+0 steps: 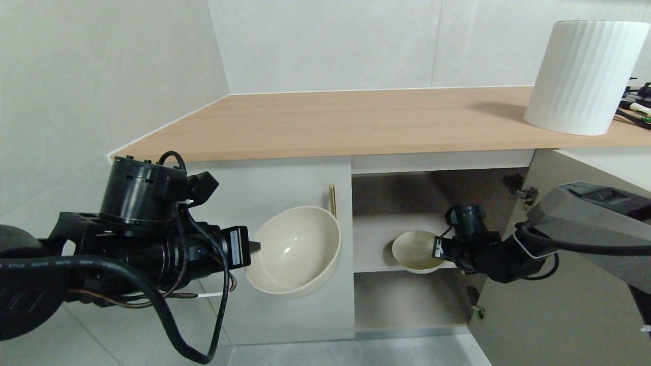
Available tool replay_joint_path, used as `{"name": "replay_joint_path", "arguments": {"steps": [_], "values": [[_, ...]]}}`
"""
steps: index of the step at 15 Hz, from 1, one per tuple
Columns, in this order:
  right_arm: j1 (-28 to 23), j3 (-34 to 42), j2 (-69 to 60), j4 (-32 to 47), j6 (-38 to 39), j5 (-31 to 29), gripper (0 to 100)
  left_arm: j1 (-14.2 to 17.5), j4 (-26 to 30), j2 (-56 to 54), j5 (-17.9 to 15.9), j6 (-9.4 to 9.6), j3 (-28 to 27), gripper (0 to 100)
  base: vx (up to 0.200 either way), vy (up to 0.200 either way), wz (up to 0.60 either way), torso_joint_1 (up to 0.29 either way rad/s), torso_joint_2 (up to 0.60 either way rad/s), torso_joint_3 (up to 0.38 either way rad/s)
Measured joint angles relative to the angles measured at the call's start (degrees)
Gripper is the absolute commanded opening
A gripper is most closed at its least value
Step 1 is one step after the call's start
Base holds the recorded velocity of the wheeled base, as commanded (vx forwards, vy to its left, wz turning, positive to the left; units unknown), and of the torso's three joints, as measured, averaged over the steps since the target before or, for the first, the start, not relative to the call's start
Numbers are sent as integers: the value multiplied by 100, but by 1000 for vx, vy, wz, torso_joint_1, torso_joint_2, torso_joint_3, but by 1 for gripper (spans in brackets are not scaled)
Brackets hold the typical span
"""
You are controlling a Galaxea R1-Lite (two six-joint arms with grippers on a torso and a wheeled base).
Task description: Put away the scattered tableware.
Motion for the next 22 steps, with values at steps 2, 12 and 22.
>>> {"name": "replay_joint_path", "arguments": {"steps": [2, 12, 22], "values": [[-57, -278, 276, 5, 83, -217, 0, -7, 0, 18, 6, 0, 7, 0, 0, 0, 0, 0, 0, 0], [-206, -1290, 965, 50, 356, -488, 0, -21, 0, 41, 6, -1, 11, 0, 0, 0, 0, 0, 0, 0], [-207, -1629, 1141, 46, 413, -523, 100, -21, -5, 101, 6, 0, 7, 0, 0, 0, 0, 0, 0, 0]]}}
